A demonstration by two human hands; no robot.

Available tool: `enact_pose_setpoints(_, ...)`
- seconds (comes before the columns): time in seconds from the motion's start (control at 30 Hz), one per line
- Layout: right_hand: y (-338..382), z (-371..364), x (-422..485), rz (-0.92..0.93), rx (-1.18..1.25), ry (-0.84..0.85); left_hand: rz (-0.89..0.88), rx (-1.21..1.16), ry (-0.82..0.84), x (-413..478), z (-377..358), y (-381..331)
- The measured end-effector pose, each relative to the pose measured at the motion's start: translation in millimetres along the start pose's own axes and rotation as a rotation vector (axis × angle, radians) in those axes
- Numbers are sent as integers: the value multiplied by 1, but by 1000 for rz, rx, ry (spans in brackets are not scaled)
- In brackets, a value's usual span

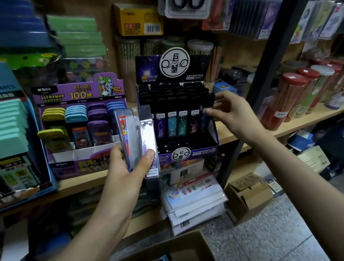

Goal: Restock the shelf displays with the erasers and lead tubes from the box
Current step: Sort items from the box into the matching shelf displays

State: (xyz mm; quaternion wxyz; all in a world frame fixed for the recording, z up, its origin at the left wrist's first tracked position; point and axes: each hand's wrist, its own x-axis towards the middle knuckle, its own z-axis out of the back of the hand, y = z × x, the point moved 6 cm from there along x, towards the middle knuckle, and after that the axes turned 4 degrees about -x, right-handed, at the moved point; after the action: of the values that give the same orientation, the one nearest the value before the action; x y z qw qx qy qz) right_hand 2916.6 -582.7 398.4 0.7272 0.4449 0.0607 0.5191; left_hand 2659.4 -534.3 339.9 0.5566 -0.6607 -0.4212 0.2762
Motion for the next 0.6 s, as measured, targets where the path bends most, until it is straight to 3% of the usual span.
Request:
enact_pose_setpoints(0.1, 3, -3, 2, 51, -272, -117, -3, -4, 0, 0, 1, 1)
enact_pose_setpoints(0.27, -2, -6, 0, -42, -378, -126, 12, 8, 6, -1, 3, 2)
enact_pose_setpoints(0.37, 18, 3, -14, -26, -483, -262, 11, 12, 10, -3, 4, 0)
enact_pose_setpoints(0.43, 43, -4, -25, 18, -339, -240, 1, 16, 14, -4, 5, -3)
enact_pose_setpoints(0.6, 94, -76, -62, -241, 349, 303, -12, 41, 13, -7, 7, -11)
